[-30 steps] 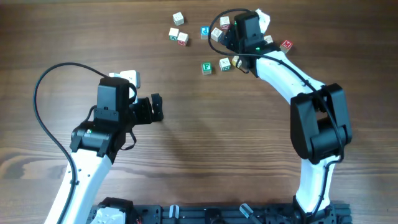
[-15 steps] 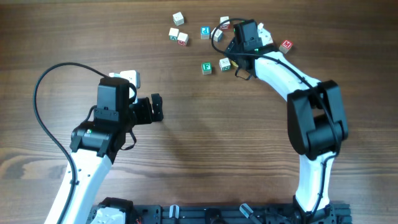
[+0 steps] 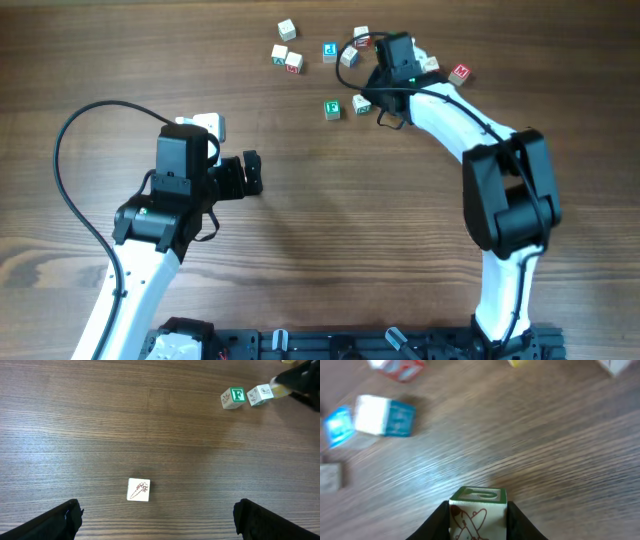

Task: Form a horizontal line

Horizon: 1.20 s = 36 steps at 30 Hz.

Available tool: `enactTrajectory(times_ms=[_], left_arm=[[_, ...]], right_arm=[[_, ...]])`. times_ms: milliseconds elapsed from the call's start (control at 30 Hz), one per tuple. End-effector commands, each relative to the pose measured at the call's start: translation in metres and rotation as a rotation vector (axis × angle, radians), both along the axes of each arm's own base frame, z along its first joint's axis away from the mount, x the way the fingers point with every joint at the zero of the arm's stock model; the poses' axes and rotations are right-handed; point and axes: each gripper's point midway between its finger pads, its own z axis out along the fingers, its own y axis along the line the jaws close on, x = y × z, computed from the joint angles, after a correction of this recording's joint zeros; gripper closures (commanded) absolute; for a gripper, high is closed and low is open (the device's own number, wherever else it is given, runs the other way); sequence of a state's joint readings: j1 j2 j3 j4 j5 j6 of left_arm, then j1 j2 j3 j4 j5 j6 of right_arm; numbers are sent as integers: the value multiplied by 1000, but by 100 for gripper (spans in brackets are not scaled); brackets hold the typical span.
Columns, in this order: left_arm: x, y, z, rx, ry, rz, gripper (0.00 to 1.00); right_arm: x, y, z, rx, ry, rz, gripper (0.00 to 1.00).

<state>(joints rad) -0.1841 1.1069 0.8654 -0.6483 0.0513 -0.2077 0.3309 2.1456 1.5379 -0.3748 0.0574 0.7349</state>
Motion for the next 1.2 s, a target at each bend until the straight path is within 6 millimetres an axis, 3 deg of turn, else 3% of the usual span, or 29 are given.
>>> enactTrajectory(times_ms=[0,100,300,533,700,967,1167], left_arm=[[2,-4,8,-19,-19,-4,0],[2,-4,8,-19,-19,-4,0],[2,-4,8,-19,-19,-4,0],[2,-4,8,-19,-19,-4,0],[2,-4,8,-19,-19,-4,0],[2,-4,8,-19,-19,-4,0],[2,-4,8,-19,-19,-4,0]], right_arm=[[-8,37,85,87,-138,262,74],[-41,71,89,168,-77,438,74],[-110,125,52,153,93,584,75],[-164,171,15,93,120,643,75],[-177,179,-7,151,193,534,79],[-183,199,9,348,248,547,79],[-185,195,3,302,248,529,67]])
